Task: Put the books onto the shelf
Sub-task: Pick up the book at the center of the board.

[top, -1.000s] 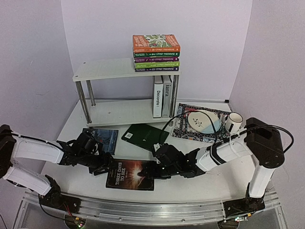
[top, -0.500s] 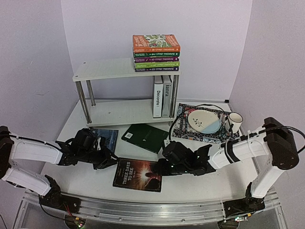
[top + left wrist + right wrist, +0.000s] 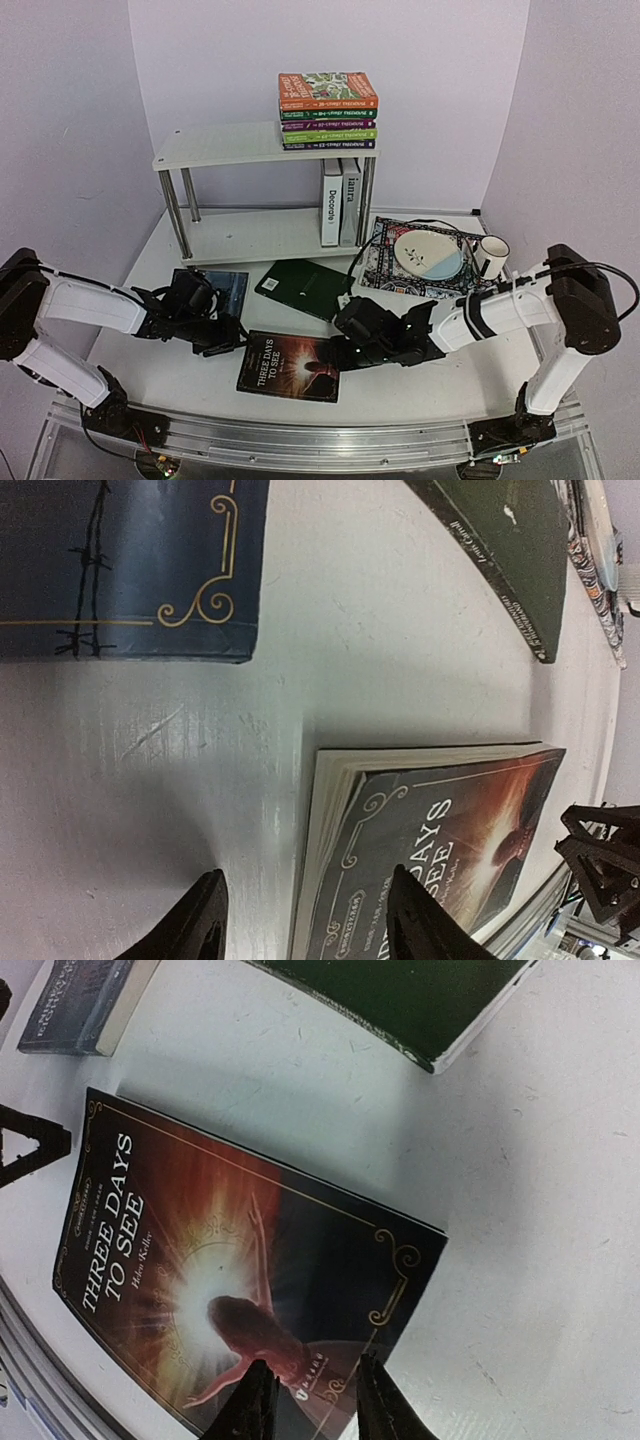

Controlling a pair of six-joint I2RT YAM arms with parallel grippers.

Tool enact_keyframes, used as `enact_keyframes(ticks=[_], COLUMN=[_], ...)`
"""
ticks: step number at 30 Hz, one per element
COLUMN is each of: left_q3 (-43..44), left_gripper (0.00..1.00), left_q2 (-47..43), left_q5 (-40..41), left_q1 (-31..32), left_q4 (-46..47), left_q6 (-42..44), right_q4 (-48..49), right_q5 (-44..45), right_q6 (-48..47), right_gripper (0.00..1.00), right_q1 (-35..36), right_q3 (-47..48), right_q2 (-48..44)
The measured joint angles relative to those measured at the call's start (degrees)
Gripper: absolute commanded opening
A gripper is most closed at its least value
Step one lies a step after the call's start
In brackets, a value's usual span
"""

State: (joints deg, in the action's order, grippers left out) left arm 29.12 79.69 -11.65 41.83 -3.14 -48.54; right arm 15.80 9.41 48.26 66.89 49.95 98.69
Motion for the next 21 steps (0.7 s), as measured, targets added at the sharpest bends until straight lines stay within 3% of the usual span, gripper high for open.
enact_keyframes(ticks=[8,21], left_q3=[3.75,4.23], left_gripper=[0.50,0.50], left_q2=[5.21,5.96], left_q5=[-0.41,-1.15], left_q1=[1.01,1.26], left_q4=[0.44,0.83], left_q6=[2.18,2.22], right_q4=[-1.53,-3.93], right_q5=[0.42,2.05], right_q6=[1.30,1.02], right_gripper=[0.26,0.24], right_q1=[0.00,0.00], right_q3=[0.99,-0.98], right_q2=[3.22,1.84])
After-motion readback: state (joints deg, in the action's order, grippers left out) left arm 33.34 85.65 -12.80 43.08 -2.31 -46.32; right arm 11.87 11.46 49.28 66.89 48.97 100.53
